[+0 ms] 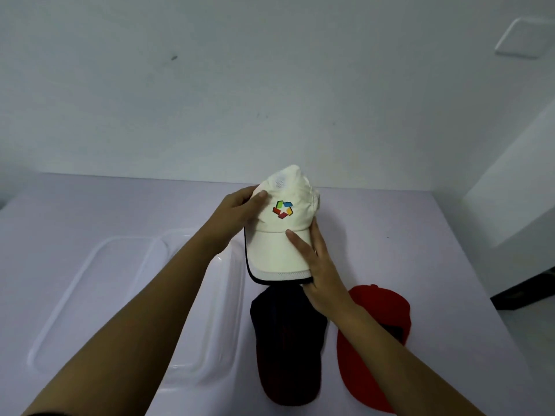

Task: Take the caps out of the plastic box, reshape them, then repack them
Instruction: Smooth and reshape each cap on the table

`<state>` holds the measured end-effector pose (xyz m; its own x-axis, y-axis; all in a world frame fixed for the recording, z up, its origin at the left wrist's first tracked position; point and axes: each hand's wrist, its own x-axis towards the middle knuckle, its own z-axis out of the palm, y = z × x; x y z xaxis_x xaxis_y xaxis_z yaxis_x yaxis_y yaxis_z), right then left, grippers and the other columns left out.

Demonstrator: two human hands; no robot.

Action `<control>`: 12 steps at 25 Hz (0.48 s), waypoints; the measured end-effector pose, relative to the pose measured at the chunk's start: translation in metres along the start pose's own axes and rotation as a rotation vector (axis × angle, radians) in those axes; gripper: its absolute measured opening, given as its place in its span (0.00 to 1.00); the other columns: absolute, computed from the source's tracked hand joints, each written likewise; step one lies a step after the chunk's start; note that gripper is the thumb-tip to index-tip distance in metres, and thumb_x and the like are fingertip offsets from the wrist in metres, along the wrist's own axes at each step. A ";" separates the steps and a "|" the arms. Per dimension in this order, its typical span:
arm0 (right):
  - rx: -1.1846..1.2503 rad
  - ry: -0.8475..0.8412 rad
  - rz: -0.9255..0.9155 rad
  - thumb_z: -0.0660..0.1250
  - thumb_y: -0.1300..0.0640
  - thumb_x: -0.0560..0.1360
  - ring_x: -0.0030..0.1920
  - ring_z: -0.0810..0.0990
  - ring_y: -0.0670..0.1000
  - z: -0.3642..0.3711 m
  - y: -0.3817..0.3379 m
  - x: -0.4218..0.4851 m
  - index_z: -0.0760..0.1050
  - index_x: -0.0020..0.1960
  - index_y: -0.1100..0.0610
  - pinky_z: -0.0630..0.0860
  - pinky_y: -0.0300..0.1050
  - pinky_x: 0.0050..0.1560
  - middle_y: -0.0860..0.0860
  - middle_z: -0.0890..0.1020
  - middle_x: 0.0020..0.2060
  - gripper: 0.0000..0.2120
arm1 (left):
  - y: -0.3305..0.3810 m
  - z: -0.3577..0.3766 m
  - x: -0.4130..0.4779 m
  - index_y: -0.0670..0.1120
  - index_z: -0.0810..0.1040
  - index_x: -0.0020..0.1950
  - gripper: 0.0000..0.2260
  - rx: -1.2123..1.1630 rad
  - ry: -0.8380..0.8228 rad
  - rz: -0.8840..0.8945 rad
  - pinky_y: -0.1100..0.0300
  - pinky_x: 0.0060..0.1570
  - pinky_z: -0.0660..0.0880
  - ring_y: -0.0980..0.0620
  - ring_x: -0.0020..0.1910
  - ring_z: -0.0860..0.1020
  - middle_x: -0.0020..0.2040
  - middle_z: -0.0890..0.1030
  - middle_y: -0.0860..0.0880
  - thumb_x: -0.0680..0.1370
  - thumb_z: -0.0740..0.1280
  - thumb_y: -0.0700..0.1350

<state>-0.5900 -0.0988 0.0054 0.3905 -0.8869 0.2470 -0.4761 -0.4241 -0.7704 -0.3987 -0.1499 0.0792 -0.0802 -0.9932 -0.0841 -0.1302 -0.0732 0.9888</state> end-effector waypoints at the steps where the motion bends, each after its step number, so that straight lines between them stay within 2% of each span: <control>1: -0.005 -0.015 -0.003 0.61 0.59 0.72 0.77 0.45 0.50 -0.001 -0.002 0.001 0.48 0.69 0.27 0.59 0.50 0.74 0.50 0.40 0.77 0.38 | 0.001 -0.003 0.001 0.46 0.80 0.58 0.11 0.000 -0.014 0.004 0.60 0.54 0.76 0.54 0.52 0.81 0.53 0.84 0.51 0.79 0.63 0.48; 4: -0.124 -0.191 -0.015 0.64 0.62 0.70 0.76 0.41 0.46 -0.010 -0.001 -0.002 0.40 0.70 0.29 0.56 0.49 0.74 0.44 0.33 0.75 0.47 | 0.002 -0.012 0.000 0.44 0.82 0.50 0.09 -0.004 0.046 0.045 0.63 0.46 0.78 0.55 0.44 0.82 0.46 0.85 0.49 0.78 0.65 0.46; 5: -0.148 -0.245 -0.008 0.65 0.63 0.68 0.76 0.39 0.44 -0.016 -0.002 -0.002 0.37 0.71 0.30 0.53 0.45 0.74 0.42 0.32 0.74 0.50 | 0.002 -0.016 0.000 0.43 0.82 0.49 0.09 0.011 0.069 0.055 0.63 0.45 0.78 0.54 0.42 0.82 0.45 0.85 0.48 0.78 0.65 0.47; 6: -0.128 -0.229 0.002 0.64 0.65 0.67 0.75 0.39 0.42 -0.024 -0.005 0.000 0.38 0.72 0.33 0.50 0.40 0.73 0.42 0.34 0.75 0.50 | 0.001 -0.019 0.000 0.42 0.82 0.49 0.10 0.040 0.079 0.064 0.61 0.45 0.77 0.54 0.42 0.81 0.44 0.85 0.45 0.78 0.65 0.47; 7: -0.067 -0.123 0.013 0.63 0.65 0.67 0.76 0.41 0.42 -0.031 -0.010 0.005 0.43 0.73 0.36 0.49 0.34 0.71 0.45 0.39 0.76 0.46 | 0.001 -0.021 -0.001 0.40 0.82 0.48 0.12 0.082 0.073 0.074 0.58 0.45 0.76 0.52 0.42 0.80 0.45 0.84 0.42 0.78 0.65 0.48; 9: 0.048 0.198 0.014 0.61 0.61 0.73 0.74 0.54 0.43 -0.043 -0.022 0.024 0.54 0.72 0.44 0.52 0.28 0.69 0.49 0.57 0.74 0.31 | 0.001 -0.018 -0.002 0.38 0.81 0.46 0.14 0.161 0.033 0.101 0.56 0.44 0.74 0.50 0.41 0.79 0.45 0.83 0.37 0.78 0.65 0.49; 10: 0.087 0.265 0.033 0.61 0.57 0.76 0.71 0.60 0.43 -0.047 -0.030 0.035 0.59 0.71 0.47 0.57 0.28 0.68 0.47 0.63 0.71 0.25 | 0.003 -0.012 -0.002 0.38 0.81 0.45 0.15 0.176 0.009 0.118 0.57 0.43 0.74 0.51 0.40 0.79 0.43 0.83 0.37 0.78 0.64 0.50; 12: 0.094 0.189 0.084 0.61 0.52 0.78 0.64 0.71 0.45 -0.051 -0.040 0.056 0.68 0.67 0.51 0.69 0.36 0.64 0.46 0.73 0.62 0.18 | 0.008 0.001 -0.004 0.43 0.80 0.42 0.13 0.190 0.005 0.166 0.60 0.41 0.74 0.54 0.38 0.78 0.39 0.82 0.44 0.79 0.63 0.50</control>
<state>-0.5892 -0.1402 0.0801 0.1938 -0.9407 0.2783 -0.4218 -0.3361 -0.8421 -0.4001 -0.1462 0.0877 -0.1115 -0.9907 0.0785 -0.2993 0.1087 0.9480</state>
